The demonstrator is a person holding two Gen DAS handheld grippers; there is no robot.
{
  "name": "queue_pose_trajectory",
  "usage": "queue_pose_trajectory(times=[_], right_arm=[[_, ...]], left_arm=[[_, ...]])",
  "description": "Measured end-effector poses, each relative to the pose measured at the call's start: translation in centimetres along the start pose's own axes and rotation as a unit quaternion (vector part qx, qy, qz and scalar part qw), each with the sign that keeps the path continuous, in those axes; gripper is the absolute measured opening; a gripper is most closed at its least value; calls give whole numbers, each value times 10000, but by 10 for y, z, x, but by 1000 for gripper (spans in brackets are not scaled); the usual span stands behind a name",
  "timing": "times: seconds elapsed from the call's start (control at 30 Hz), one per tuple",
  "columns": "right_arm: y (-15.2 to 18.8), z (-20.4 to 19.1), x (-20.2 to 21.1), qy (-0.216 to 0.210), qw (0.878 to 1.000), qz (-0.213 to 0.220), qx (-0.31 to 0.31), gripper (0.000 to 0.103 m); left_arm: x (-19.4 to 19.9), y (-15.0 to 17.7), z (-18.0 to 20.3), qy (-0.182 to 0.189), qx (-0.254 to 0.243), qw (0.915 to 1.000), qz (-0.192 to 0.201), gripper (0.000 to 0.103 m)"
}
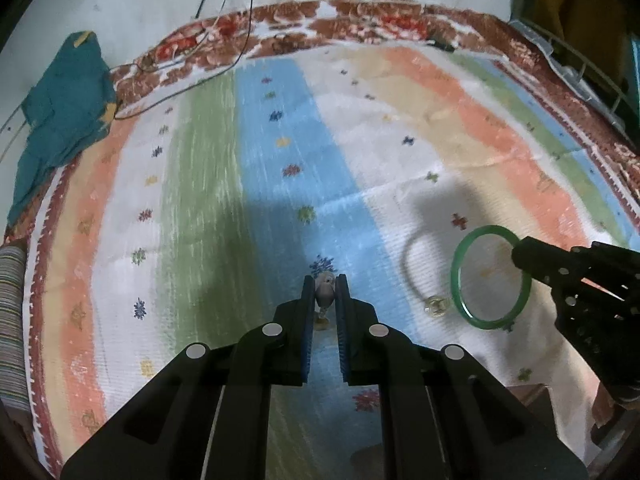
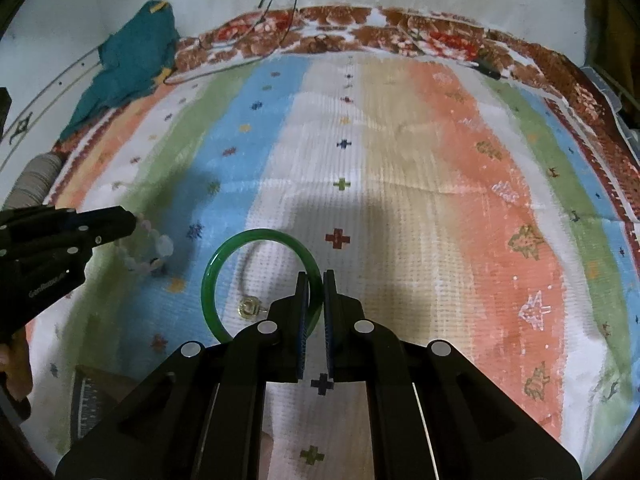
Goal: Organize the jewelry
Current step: 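Close the right tool on the bangle rim while the left tool grips the white charm strand, then lift the bangle and charm strand and carry both over the tin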
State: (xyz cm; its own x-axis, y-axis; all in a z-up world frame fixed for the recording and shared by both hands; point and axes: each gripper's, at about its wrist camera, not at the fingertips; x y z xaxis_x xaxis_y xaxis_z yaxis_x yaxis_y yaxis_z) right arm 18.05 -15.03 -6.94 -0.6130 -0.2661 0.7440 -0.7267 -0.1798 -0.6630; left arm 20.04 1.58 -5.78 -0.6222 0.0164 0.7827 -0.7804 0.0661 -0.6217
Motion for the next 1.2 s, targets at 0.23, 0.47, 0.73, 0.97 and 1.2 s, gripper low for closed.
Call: queue_pose_trajectory(times=[0.23,0.47,0.73,0.97,1.2], right_arm=[[2,1,15,12,10000,80,-34,8],[3,-1,30,24,9998,195,-9,8],[4,-9,51,84,9988,457,154,8],[8,-14,63,113,9979,567,282,8],[11,-20,78,130,9962,746,426,8]], left_arm=[[20,-1,6,59,11,9999,159,10],[40,3,7,72,87,9994,315,10],[60,7,11,149,129,9987,471,10],[78,9,15,287,216,9975,611,10],[93,13,21,322,193,9965,741,10]])
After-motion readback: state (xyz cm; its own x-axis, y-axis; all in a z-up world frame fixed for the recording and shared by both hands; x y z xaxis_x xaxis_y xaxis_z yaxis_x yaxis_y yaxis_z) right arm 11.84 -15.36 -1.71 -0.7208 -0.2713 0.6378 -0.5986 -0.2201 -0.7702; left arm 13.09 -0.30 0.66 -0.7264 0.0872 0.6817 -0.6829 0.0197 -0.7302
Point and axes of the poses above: each gripper's, at about its wrist camera, not at the fingertips, and x roughly against the way its jaws point, z to its right, y to its underside, and after that the axes turned 7 degrees about z, right-handed
